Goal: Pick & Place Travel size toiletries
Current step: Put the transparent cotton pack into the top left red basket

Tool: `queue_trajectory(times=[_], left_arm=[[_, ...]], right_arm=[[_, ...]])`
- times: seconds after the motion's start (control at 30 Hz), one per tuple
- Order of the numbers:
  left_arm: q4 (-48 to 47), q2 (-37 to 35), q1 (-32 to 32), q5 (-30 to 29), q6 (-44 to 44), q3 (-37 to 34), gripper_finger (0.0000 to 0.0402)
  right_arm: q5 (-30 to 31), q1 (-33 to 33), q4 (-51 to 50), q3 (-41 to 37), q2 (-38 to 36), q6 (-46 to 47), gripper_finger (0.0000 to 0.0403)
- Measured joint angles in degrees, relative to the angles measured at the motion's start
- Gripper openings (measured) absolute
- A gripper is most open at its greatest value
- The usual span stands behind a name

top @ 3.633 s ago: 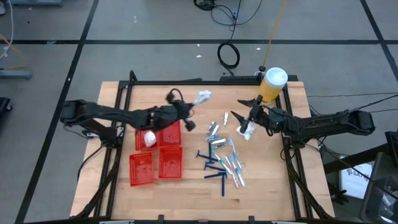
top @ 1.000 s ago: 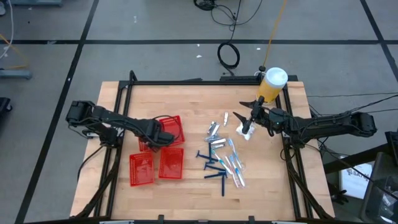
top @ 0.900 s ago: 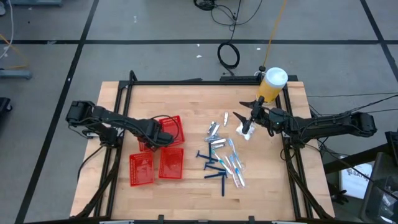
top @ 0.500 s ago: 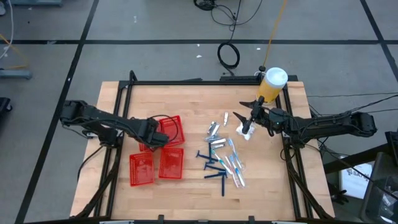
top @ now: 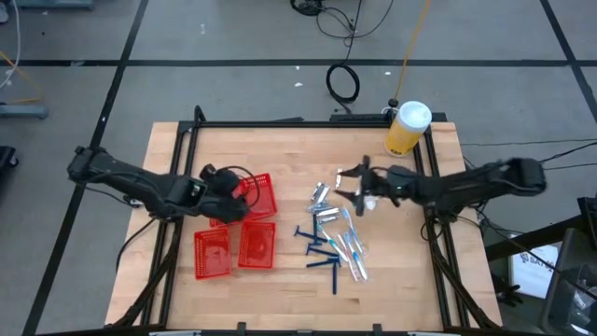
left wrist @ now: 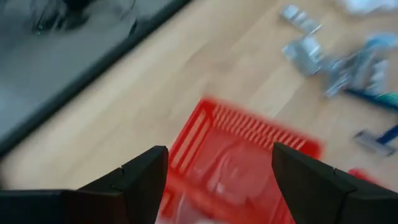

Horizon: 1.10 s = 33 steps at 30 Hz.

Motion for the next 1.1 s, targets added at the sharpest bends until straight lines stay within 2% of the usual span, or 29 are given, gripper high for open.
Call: queue_trajectory(times=[0.2, 0.4, 0.53, 0.7, 0.77, 1.1], left_arm=[[14.05, -1.70, -0.04, -1.48, 16.05, 0.00, 0.0258], [21.90, -3.25, 0.18, -1.20, 25.06, -0.02, 0.0246], [22.33, -4.21, 0.44, -1.10, 26.94, -0.02, 0.0246], [22.30, -4.20, 1.35, -1.01, 26.93, -0.02, 0.0246], [22.30, -4.26, 1.44, -1.02, 26.93, -0.02, 0.0246], [22.00, -4.21, 1.60, -1.00, 27.04, -0.02, 0.0246]], right_arm=[[-5.55, 4.12, -0.76, 13.36, 19.70, -0.35, 0.0256], [-5.39, 7.09, -2.58, 23.83, 33.18, -3.71, 0.0256], [-5.38, 7.90, -3.62, 29.91, 38.36, -4.12, 0.0256], [-5.16, 7.97, -9.59, 36.97, 43.69, -4.79, 0.0256], [-5.15, 7.97, -12.59, 38.90, 45.27, -4.60, 0.0256], [-4.97, 7.97, -13.27, 45.73, 51.93, -2.34, 0.0256]])
